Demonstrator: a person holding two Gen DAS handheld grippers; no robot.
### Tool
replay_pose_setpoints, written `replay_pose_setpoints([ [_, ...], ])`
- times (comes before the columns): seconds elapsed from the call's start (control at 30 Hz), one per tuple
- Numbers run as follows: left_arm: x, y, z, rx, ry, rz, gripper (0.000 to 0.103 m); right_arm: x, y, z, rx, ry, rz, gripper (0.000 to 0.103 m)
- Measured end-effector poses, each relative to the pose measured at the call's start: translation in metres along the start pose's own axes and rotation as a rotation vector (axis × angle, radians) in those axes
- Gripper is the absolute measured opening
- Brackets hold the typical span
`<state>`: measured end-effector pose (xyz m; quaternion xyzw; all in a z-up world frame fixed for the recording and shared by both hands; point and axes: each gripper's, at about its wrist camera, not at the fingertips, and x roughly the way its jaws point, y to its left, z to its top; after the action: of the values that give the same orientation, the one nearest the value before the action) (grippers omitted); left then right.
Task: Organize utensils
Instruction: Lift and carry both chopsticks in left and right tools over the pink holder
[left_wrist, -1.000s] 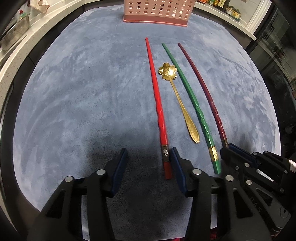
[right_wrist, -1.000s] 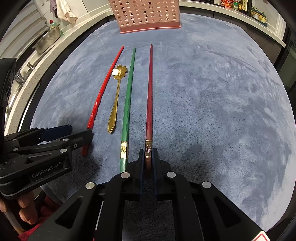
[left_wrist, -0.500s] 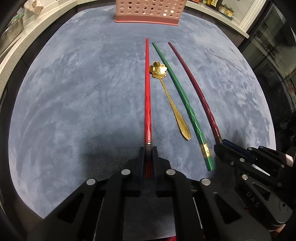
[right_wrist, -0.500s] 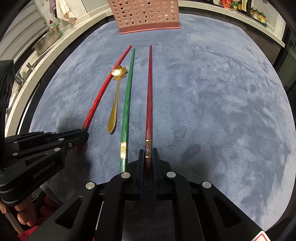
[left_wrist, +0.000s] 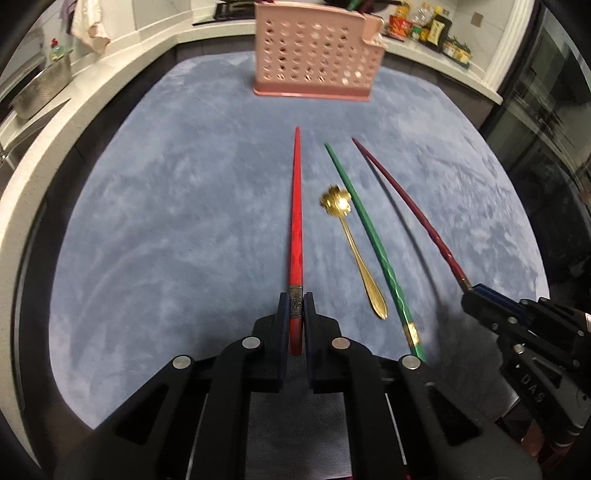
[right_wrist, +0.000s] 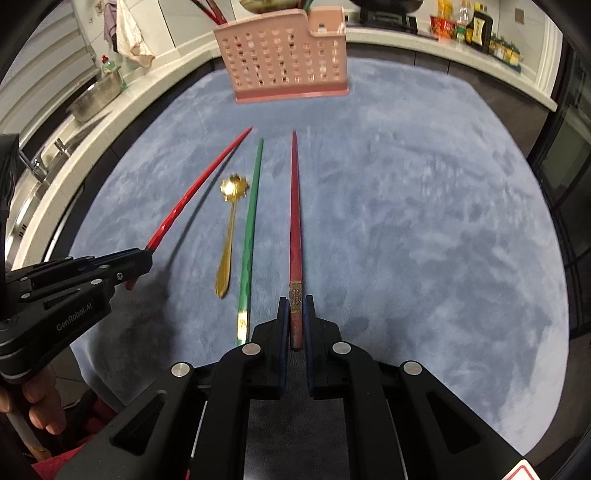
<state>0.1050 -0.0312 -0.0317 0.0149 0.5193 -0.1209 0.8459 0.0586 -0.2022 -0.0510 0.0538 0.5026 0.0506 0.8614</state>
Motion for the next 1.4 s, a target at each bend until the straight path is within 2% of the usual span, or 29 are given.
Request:
replay_pose_setpoints([
  [0.43,-0.044,0.017,0.041,-0.056,-0.130,0.001,0.007,-0.049,-0.007,0.051,0.028,-0.155,0.021,0.007],
  [0.83,-0.078,0.024,0.084,-0.065,-0.245,-0.003,0.007,-0.087,-0.024,0.105,0.078,-0.286,0.060,0.007],
  [1.4,-0.128,0.029,0.177,-0.043,-0.443,0.020,0.007,-0.114,-0.033,0.181,0.089,-0.434,0.105,0.007],
])
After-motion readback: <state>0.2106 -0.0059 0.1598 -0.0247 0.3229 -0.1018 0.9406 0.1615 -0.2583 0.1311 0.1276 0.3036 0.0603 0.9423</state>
